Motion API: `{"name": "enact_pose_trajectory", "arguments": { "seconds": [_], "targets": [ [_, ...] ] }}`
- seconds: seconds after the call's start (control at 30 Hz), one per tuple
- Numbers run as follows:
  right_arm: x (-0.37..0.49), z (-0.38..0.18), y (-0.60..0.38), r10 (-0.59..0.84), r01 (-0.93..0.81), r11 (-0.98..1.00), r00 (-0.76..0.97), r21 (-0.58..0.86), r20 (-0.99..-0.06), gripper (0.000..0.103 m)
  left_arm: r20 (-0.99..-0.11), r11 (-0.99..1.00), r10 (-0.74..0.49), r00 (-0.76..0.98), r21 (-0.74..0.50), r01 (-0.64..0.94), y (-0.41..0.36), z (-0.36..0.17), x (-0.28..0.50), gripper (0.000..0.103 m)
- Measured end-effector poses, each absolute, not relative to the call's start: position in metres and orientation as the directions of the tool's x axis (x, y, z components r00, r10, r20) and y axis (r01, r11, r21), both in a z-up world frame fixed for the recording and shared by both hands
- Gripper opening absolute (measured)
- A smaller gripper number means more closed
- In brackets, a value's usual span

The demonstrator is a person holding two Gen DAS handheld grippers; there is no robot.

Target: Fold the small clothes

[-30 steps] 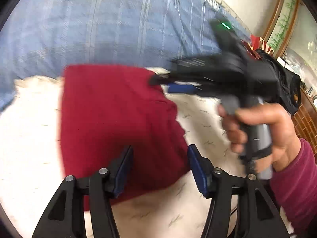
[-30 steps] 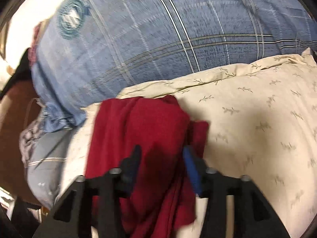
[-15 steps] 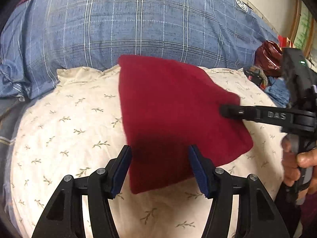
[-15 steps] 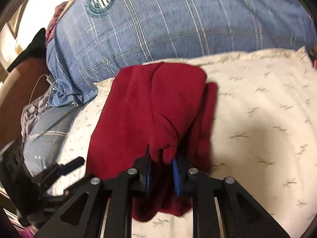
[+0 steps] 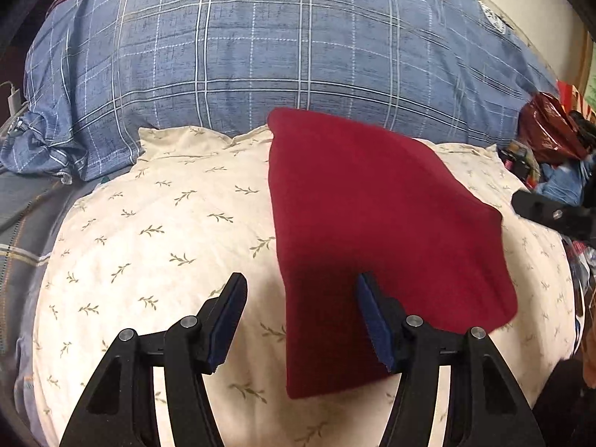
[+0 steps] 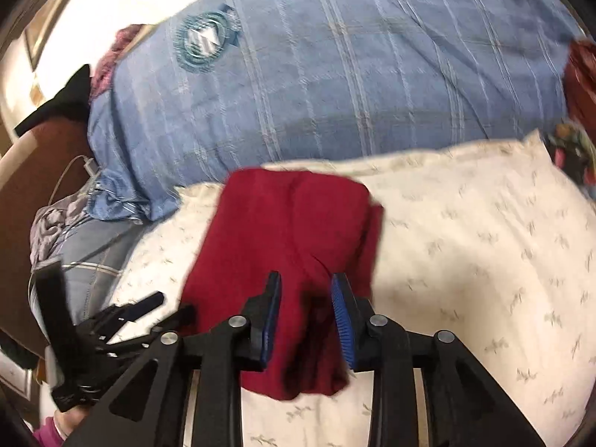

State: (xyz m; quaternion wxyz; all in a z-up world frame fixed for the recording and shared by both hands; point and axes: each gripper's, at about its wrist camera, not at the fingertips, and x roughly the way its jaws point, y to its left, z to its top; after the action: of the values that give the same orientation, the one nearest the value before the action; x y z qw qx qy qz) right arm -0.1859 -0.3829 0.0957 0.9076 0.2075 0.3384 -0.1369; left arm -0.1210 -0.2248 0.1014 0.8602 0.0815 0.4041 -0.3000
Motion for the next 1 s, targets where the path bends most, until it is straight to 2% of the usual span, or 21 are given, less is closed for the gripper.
{"name": "enact_pose_trajectory", "arguments": {
  "seconds": [0.1,0.13,0.23,0.3,0.37,0.53,0.63,1.0],
  "targets": [
    [-0.163,0.089,-0.373,-0.114,0.366,0.901,0.717,0.233,-0.688,0.032,-0.741,0.818,-0.449,0.499,-0.116,0.564,-0.228,0.097,-0.113,0.066],
    [-0.158,0.085,-0.373,-0.121,0.367,0.904,0.709,0.217,-0.695,0.029,-0.741,0.819,-0.449,0.499,-0.118,0.561,-0.228,0.095,-0.111,0.068],
    [-0.14,0.063,-0.381,-0.194,0.413,0.902,0.646,0.123,-0.739,0.027,-0.746,0.823,-0.442,0.498,-0.117,0.555,-0.232,0.09,-0.105,0.074],
    [-0.135,0.047,-0.394,-0.197,0.441,0.89,0.607,0.121,-0.77,0.026,-0.744,0.82,-0.448,0.495,-0.121,0.559,-0.234,0.087,-0.103,0.076],
    [-0.134,0.039,-0.405,-0.169,0.453,0.875,0.618,0.172,-0.768,0.026,-0.743,0.818,-0.447,0.499,-0.114,0.563,-0.236,0.086,-0.102,0.077],
    [-0.135,0.045,-0.396,-0.211,0.442,0.891,0.603,0.102,-0.769,0.027,-0.742,0.815,-0.452,0.495,-0.119,0.567,-0.237,0.083,-0.1,0.077],
    [-0.14,0.05,-0.395,-0.212,0.454,0.884,0.603,0.112,-0.769,0.03,-0.743,0.821,-0.453,0.492,-0.132,0.556,-0.234,0.083,-0.099,0.077],
    [-0.16,0.066,-0.379,-0.231,0.45,0.889,0.603,0.086,-0.764,0.031,-0.725,0.831,-0.455,0.516,-0.139,0.538,-0.222,0.102,-0.109,0.075]
  ]
}}
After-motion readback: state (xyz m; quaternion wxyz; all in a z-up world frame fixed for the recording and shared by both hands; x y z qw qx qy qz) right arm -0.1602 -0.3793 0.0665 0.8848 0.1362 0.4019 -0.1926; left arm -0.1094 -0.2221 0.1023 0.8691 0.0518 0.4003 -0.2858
